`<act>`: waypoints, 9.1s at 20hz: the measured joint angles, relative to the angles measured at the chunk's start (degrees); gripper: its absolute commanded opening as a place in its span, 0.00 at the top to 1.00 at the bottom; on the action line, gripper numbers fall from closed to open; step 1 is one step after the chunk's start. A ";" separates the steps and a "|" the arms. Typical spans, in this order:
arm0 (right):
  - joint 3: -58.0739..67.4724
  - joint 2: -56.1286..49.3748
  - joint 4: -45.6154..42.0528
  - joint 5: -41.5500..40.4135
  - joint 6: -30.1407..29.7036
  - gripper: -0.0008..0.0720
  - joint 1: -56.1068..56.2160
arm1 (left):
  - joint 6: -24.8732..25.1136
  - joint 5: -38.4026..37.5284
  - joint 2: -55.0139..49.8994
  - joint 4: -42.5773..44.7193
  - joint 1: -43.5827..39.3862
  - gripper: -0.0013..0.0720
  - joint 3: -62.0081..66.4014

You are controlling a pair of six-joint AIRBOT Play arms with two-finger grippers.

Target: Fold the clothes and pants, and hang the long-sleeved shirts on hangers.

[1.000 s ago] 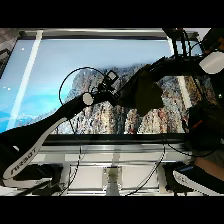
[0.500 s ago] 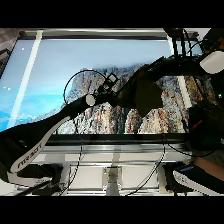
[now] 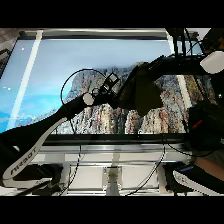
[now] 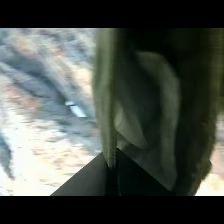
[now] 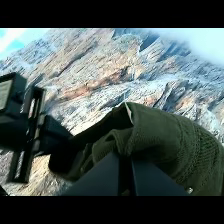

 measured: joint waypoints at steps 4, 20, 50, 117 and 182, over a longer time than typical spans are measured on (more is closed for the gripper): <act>0.00 -0.13 -1.77 -5.79 -0.02 0.95 0.00 | -10.34 -4.61 6.21 6.27 -2.01 0.97 -0.07; 1.36 -3.98 -2.14 -24.85 -0.17 0.95 0.00 | -33.81 -1.27 22.10 16.96 -17.90 0.98 3.43; 14.86 -23.67 3.39 -16.52 24.74 0.95 -6.36 | -32.87 -32.24 -1.64 36.94 13.60 0.97 28.00; -48.59 15.39 29.14 -17.38 35.01 0.23 8.92 | -45.13 -28.83 -22.77 -8.79 31.21 0.59 14.86; -43.10 -6.51 28.13 -23.67 42.01 0.95 -11.02 | -46.71 -25.73 -13.14 -2.25 21.84 0.97 8.52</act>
